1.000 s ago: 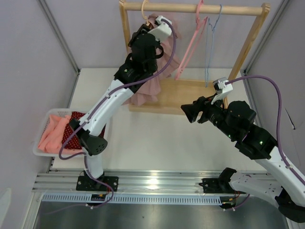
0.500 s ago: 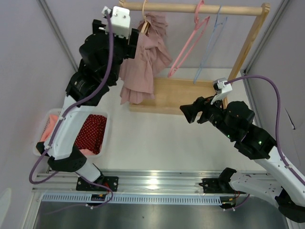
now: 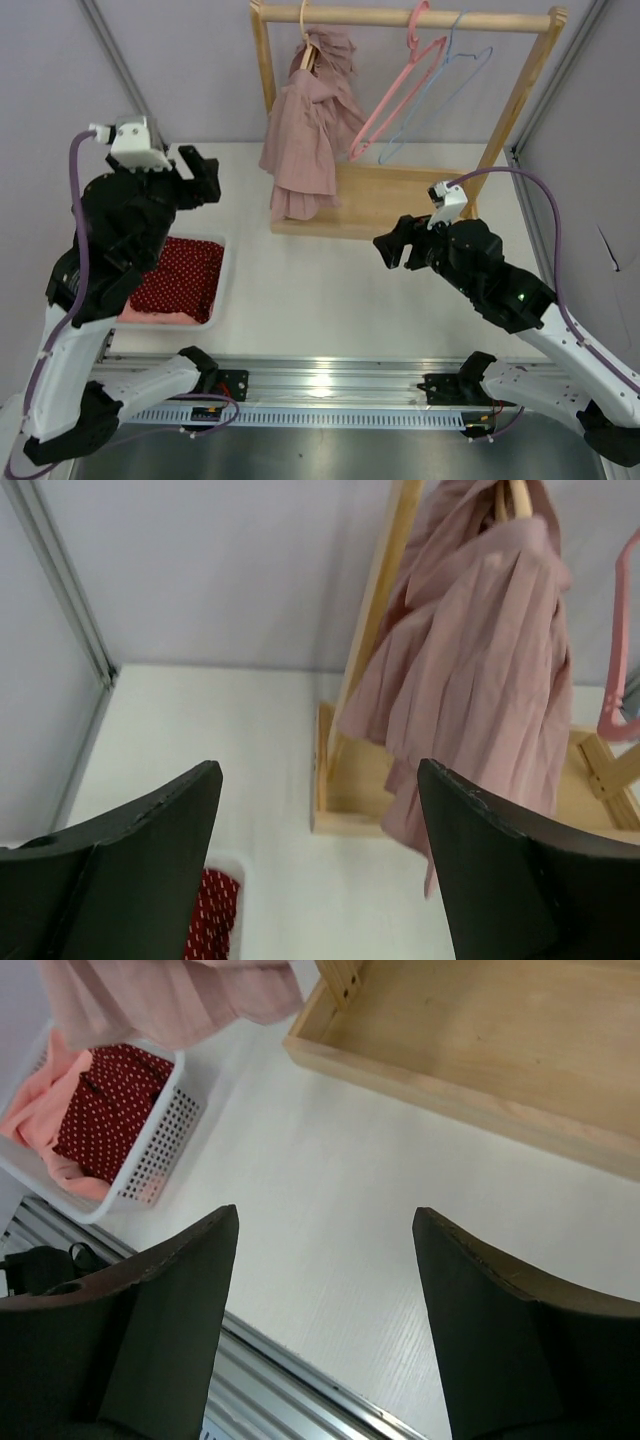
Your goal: Place the skirt on the hanger
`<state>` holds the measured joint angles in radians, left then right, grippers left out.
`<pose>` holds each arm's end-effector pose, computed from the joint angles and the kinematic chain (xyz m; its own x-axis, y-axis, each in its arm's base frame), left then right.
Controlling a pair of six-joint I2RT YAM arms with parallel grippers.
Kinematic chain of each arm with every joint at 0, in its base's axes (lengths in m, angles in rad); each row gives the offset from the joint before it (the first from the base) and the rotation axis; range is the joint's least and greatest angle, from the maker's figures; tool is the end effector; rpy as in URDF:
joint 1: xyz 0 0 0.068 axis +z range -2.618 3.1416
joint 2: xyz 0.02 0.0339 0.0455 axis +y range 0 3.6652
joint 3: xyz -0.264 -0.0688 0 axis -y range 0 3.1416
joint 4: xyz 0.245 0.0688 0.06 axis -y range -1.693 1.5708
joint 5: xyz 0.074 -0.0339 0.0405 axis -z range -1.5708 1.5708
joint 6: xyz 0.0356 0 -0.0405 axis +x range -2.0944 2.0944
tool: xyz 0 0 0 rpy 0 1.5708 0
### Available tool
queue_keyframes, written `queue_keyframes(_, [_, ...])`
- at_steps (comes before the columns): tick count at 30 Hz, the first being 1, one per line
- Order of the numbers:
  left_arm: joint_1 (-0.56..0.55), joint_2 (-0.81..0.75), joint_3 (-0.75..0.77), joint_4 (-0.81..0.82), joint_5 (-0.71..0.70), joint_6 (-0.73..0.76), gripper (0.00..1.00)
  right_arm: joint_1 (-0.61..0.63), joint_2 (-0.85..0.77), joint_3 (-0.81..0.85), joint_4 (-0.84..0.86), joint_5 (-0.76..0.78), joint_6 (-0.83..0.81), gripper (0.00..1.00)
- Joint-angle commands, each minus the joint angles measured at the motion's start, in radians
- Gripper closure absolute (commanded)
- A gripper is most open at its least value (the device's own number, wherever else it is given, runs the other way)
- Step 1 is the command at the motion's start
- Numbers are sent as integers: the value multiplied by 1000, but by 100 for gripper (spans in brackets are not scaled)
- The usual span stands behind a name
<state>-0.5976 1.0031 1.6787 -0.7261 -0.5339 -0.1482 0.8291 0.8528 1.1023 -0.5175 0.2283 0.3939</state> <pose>0.1228 -0.0617 0.5308 -0.0508 -0.1192 -0.9916 0.0573 0.9909 -0.1221 0.1233 0.1226 0.4022 -0.3842 0.1340 -0.9135 -0.4584 0.8311 0.3148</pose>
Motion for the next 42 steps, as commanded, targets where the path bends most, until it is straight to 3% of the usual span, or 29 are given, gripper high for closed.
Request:
queue_keyframes(1, [30,-70,-120,-55,42,-158,15,-4,-4,-31,5,17,37,24])
queue_keyframes(3, [45,-129,-181,-88,34,-227,14,-4,-6,-61,4,22,49,23])
queue_keyframes(6, [123,-172,-399,-105,78,-307,15,-4,-6,-108,28,2,75,23])
queue_keyframes(13, [519,-176,-715,-35,259,-431,26,-4,8,-188,82,-55,109,24])
queue_keyframes(15, [567,-156,-796,-4,267,-444,26,-4,5,-205,88,-58,111,24])
queue_keyframes(20, [572,-48,-866,71,215,-482,28,-5,5,-234,119,-72,103,23])
queue_keyframes(33, [576,241,-801,157,19,-588,32,-10,-12,-283,163,-98,105,23])
queue_keyframes(42, [578,321,-795,194,-20,-588,39,-21,-23,-297,157,-110,99,23])
